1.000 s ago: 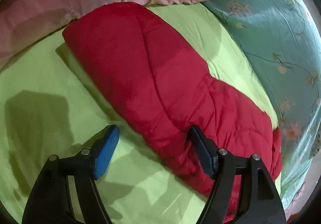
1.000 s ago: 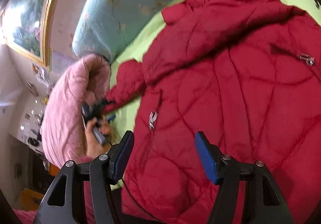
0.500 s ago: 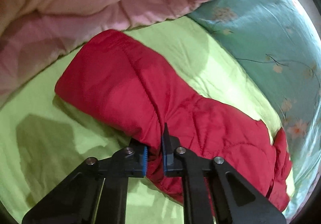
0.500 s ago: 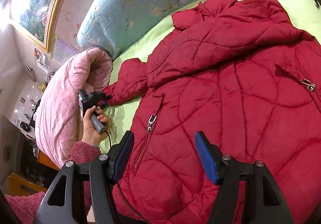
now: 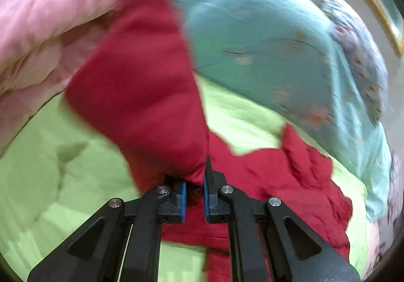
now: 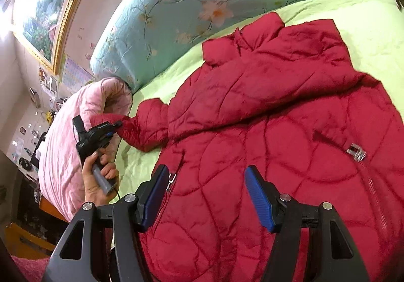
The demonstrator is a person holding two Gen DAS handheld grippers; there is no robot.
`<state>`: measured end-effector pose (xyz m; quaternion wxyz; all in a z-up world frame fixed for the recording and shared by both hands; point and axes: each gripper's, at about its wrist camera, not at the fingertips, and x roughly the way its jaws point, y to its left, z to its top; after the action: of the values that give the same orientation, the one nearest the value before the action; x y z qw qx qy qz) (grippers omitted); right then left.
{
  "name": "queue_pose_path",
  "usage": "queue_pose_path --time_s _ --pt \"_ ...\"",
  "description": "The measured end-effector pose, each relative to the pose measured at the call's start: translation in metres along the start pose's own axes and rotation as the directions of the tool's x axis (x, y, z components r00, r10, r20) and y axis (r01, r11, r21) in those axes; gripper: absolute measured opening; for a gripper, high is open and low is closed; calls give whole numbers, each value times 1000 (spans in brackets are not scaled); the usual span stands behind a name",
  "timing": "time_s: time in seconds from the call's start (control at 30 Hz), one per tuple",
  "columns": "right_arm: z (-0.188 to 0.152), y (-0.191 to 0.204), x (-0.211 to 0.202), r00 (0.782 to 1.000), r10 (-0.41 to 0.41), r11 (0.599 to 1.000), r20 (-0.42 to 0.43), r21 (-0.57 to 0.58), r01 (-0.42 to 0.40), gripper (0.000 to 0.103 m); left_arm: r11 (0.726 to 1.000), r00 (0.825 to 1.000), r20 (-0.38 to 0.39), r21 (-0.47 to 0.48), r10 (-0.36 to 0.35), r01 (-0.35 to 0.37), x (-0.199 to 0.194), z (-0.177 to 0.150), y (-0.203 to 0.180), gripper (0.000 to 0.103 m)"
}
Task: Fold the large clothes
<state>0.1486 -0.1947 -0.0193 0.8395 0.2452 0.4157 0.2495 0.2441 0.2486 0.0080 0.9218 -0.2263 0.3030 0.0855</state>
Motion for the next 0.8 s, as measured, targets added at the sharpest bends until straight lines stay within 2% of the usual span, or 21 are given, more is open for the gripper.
queue_pose_path --time_s 0.17,0.43,0.67,0.8 --pt "23 -17 -11 1000 -15 1000 12 3 15 66 990 995 2 104 -96 95 -14 -13 -57 5" --pt "56 -39 -24 997 -64 998 52 -2 64 66 945 978 -43 252 -205 209 -19 -40 -139 5" --pt "74 -60 -31 995 -57 998 77 25 56 66 899 958 -107 332 -264 285 -3 -73 -197 5" --pt "88 -76 -32 993 -59 997 100 51 54 66 872 951 -160 382 -263 306 12 -98 -233 5"
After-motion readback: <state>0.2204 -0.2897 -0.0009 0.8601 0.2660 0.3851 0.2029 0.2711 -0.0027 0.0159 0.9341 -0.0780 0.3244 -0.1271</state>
